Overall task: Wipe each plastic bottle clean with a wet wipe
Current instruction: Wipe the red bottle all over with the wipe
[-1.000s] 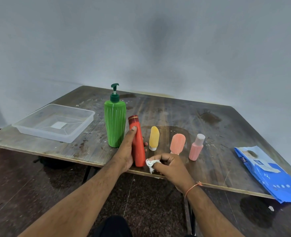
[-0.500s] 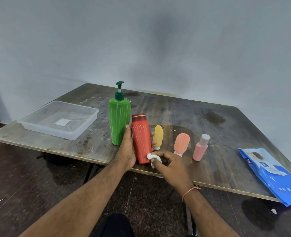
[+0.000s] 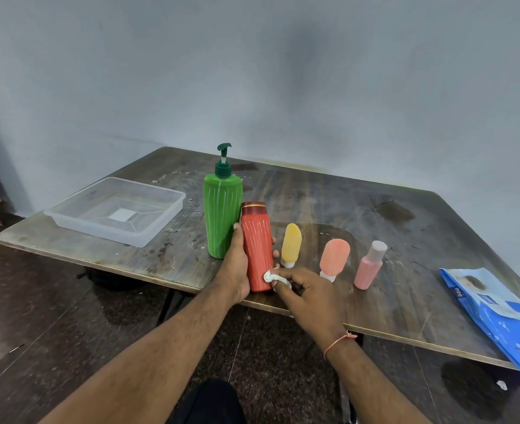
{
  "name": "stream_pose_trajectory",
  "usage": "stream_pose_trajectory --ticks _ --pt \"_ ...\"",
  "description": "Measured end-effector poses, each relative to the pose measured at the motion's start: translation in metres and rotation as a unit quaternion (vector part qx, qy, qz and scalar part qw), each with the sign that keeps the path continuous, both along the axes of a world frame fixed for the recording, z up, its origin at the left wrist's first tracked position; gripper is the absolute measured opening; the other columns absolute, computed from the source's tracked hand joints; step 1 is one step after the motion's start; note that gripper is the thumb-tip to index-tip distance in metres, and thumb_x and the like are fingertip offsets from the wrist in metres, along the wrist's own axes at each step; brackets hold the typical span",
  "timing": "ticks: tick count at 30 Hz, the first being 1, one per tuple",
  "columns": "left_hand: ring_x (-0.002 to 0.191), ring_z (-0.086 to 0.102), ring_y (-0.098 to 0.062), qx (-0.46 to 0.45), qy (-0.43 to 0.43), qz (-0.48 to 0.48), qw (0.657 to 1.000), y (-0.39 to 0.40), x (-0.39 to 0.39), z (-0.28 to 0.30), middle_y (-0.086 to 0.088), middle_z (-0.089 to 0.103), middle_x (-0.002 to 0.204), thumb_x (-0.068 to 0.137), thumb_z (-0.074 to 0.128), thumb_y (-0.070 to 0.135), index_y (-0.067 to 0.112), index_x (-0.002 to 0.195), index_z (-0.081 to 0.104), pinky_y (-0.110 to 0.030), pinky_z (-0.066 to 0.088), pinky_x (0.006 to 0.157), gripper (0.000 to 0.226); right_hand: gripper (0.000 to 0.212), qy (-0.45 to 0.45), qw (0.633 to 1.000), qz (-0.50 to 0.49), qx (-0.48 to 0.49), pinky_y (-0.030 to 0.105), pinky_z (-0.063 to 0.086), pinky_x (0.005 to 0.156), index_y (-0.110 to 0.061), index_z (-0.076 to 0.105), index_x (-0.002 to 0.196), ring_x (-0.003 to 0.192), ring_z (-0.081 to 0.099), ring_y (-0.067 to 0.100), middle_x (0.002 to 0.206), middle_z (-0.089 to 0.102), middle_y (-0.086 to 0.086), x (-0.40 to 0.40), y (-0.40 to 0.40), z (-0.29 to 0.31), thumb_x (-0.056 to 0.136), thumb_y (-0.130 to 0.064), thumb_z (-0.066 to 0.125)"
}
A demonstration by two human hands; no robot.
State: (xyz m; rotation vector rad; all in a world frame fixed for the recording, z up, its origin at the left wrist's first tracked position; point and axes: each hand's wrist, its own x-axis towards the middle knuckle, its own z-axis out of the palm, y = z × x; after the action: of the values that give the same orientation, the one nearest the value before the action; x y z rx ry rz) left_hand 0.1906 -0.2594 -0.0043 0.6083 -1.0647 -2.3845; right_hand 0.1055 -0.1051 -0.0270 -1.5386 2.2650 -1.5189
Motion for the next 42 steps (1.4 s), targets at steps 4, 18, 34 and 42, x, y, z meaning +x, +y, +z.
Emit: stream_pose_trajectory --ticks 4,18,34,42 --pt "0.078 0.070 -0.028 0.000 -0.009 -0.002 1.000 -0.003 -0.001 -0.002 -0.017 0.072 0.090 0.093 0.026 0.086 0.003 0.120 0.072 -0.041 0.060 0.075 0.098 0.029 0.082 0.995 0.051 0.026 0.009 0.049 0.092 -0.040 0.082 0.115 0.112 0.065 -0.008 0.111 0.068 -0.038 -0.003 0.003 0.005 0.095 -0.020 0.077" --pt "0.075 0.068 -0.027 -0.018 -0.008 -0.022 1.000 -0.004 -0.001 -0.003 -0.016 0.071 0.089 0.097 0.025 0.081 0.003 0.118 0.070 -0.040 0.059 0.076 0.093 0.018 0.118 0.992 0.032 0.026 0.023 0.056 0.081 -0.034 0.083 0.098 0.097 0.068 0.003 0.101 0.074 -0.021 -0.005 -0.001 0.001 0.089 -0.021 0.076" --pt "0.071 0.067 -0.021 -0.061 -0.036 0.005 0.997 -0.004 -0.004 -0.007 -0.011 0.071 0.083 0.102 0.028 0.074 0.007 0.112 0.071 -0.036 0.056 0.069 0.081 0.019 0.195 0.980 0.041 -0.005 0.027 0.055 0.077 -0.030 0.083 0.103 0.092 0.064 0.004 0.099 0.071 -0.018 0.011 -0.004 -0.004 0.089 -0.022 0.073" --pt "0.074 0.068 -0.023 -0.040 -0.033 0.003 0.999 -0.008 -0.007 -0.014 -0.013 0.071 0.087 0.099 0.032 0.078 0.006 0.111 0.072 -0.039 0.056 0.074 0.083 0.023 0.240 0.970 0.023 0.007 0.026 0.055 0.075 -0.031 0.082 0.109 0.092 0.064 0.007 0.101 0.071 -0.015 0.015 -0.006 0.002 0.090 -0.021 0.073"
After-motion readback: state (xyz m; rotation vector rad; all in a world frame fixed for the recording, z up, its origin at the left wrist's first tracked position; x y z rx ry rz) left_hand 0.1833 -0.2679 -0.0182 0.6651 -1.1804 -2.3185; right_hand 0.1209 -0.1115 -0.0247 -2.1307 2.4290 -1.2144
